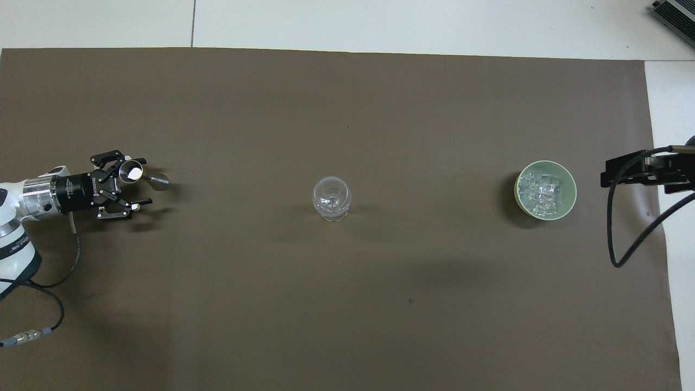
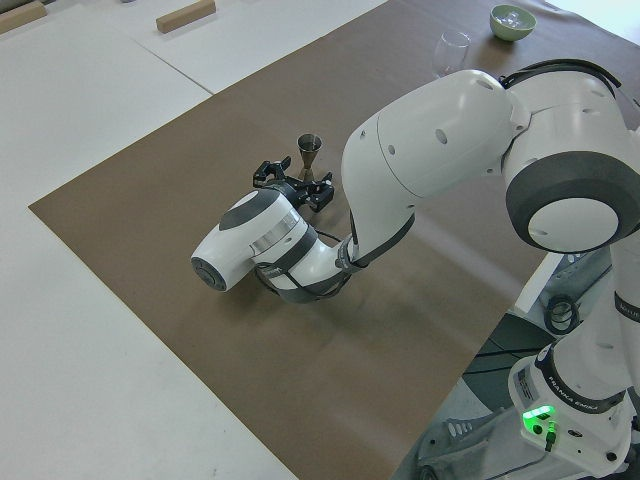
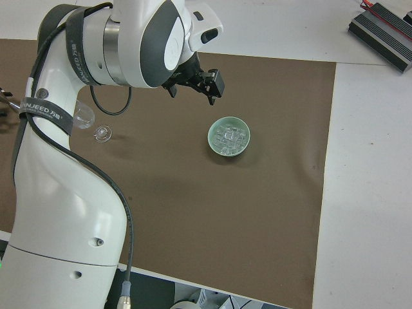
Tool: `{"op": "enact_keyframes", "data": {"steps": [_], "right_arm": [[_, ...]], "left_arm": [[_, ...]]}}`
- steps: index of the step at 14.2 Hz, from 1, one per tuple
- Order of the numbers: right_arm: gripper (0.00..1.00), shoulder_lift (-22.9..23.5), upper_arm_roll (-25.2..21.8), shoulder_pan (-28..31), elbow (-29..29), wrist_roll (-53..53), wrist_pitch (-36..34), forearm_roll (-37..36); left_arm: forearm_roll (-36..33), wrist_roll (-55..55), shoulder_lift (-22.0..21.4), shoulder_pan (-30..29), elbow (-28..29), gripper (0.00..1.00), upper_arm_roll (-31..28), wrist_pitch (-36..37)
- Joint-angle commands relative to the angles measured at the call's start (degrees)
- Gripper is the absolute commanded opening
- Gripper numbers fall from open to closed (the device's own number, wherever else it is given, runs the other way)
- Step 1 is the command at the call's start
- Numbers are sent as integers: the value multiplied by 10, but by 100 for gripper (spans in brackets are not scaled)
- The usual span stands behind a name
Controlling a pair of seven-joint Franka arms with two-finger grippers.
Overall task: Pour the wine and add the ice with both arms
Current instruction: 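Close the left gripper around the silver jigger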
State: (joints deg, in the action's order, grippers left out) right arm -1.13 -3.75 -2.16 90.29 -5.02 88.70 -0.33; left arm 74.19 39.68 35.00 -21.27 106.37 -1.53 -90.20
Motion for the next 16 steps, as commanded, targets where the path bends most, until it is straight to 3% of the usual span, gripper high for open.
{"op": "enact_keyframes", "data": {"steps": [1, 2, 4, 5, 12, 16], "right_arm": [[100, -14, 0, 2, 16, 14, -1, 14], [100, -14, 0, 2, 16, 13, -1, 14], [100, -14, 0, 2, 16, 13, -1, 14], [100, -14, 0, 2, 16, 14, -1, 14], [100, -14, 0, 2, 16, 13, -1, 14], [100, -14, 0, 3, 16, 14, -1, 14]], "left_arm": [[18, -35, -11, 4, 20, 92, -6, 7], [20, -34, -11, 2, 20, 51, -6, 12], [21, -32, -12, 4, 25, 12, -8, 20], [21, -31, -12, 4, 28, 4, -8, 16], [20, -28, -13, 4, 28, 0, -10, 14], [19, -15, -38, 16, 29, 0, -11, 14]]}}
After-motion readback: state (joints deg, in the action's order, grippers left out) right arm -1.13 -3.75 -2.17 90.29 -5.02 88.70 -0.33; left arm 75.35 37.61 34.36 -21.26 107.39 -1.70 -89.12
